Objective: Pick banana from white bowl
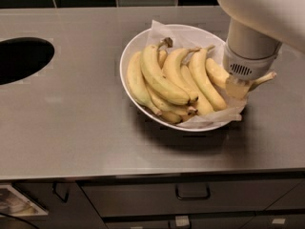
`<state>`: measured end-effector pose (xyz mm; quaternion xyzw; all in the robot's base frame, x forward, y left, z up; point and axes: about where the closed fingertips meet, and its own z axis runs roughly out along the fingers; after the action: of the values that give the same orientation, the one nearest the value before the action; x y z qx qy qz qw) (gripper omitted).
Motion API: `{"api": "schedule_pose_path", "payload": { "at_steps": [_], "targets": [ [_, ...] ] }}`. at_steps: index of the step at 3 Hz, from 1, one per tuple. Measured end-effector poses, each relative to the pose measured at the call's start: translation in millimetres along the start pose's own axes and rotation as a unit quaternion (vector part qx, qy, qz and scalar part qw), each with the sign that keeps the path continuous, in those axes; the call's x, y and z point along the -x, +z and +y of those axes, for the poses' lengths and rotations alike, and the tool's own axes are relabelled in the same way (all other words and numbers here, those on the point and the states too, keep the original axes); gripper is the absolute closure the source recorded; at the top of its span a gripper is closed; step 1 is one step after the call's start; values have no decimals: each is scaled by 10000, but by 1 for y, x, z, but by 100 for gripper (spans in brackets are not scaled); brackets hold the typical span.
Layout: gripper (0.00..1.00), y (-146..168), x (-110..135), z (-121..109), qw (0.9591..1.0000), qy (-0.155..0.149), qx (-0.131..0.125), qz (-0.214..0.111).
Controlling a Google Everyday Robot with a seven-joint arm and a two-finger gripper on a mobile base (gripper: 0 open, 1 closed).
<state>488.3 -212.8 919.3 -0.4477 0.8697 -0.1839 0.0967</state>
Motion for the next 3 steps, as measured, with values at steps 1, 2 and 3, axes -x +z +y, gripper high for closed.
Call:
{"api": "schedule_pose_path", "payload": {
  "at_steps": [1, 2, 3],
  "targets": [
    [100, -10, -12, -10, 9973, 352, -507, 397],
    [100, -23, -22, -17, 9918, 651, -914, 609],
    [100, -42, -29, -20, 9875, 856, -1196, 559]
  ]
}}
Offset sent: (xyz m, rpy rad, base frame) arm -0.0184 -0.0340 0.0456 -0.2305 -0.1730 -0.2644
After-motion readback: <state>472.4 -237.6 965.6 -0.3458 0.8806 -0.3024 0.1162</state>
